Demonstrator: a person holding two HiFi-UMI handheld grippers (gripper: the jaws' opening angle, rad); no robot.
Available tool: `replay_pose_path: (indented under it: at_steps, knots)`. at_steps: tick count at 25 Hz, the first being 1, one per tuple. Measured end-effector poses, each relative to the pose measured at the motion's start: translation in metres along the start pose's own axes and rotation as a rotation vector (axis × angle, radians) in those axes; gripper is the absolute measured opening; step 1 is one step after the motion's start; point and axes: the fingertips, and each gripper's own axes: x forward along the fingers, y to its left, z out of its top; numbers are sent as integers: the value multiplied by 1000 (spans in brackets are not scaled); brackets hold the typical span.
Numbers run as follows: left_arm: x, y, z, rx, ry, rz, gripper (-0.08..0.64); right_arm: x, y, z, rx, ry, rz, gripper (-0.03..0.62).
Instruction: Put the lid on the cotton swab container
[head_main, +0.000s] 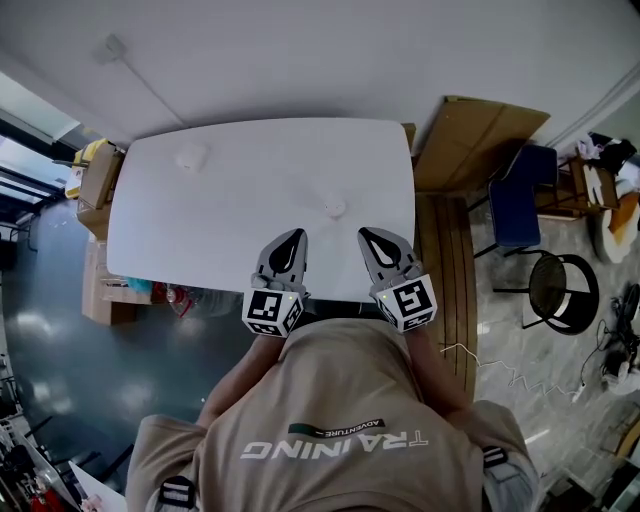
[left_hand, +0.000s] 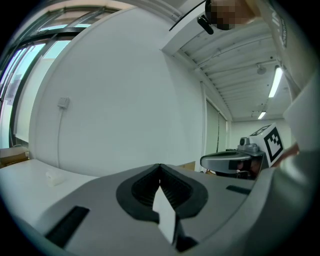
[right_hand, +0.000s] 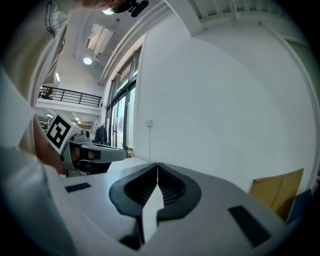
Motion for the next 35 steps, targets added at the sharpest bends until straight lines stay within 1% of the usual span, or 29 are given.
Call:
replay_pose_path:
  at_steps: [8, 11, 17, 21, 26, 31, 35]
  knots:
    - [14, 4, 2, 2, 8, 18, 12, 11, -16, -4, 20, 1, 14, 18]
    - [16, 10, 2, -5, 6, 25, 12, 19, -18, -2, 13, -1, 20, 18]
    - [15, 27, 0, -28, -5, 21, 12, 35, -17, 4, -4, 6, 0, 18]
    - [24, 36, -2, -46, 1, -12, 12, 45, -25, 12, -10, 14, -41, 18]
    - [39, 49, 4, -49, 2, -64, 12, 63, -32, 18, -10, 51, -67, 18]
    - [51, 55, -9, -51, 28, -133, 12, 86, -39, 0, 51, 124, -79, 18]
    - [62, 62, -14, -70, 32, -164, 12, 103, -50, -16, 84, 178, -100, 18]
